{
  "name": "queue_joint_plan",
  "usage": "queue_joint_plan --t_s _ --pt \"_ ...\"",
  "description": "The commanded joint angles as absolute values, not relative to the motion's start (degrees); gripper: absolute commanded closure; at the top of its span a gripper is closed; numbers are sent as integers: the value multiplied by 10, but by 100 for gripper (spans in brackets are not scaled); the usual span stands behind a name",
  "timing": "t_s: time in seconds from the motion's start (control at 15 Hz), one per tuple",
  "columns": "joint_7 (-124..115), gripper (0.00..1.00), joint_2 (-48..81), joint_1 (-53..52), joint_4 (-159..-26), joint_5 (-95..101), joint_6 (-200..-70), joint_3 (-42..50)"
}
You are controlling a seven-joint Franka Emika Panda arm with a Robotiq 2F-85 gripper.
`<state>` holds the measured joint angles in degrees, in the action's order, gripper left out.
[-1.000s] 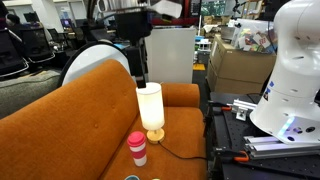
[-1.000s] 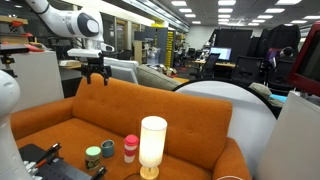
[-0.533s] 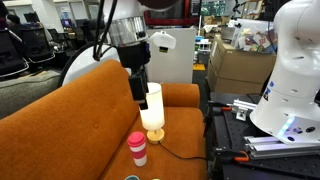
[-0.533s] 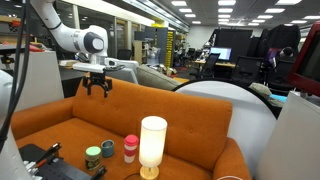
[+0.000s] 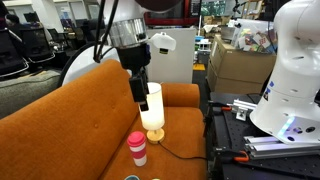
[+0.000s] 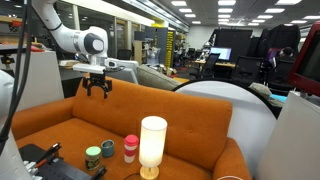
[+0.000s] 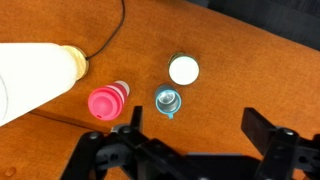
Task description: Remove the lid from the green bowl
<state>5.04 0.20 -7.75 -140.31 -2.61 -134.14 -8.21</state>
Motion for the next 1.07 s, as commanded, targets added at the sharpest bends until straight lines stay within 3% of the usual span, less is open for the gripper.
queue_joint_plan --t_s 0.0,0.53,1.0 --pt "110 0 54 -76 -1399 -60 -1383 -82" --pt "157 0 204 -67 -1362 -29 -1390 -81" --pt "159 0 197 -61 -1377 -42 -1404 -92"
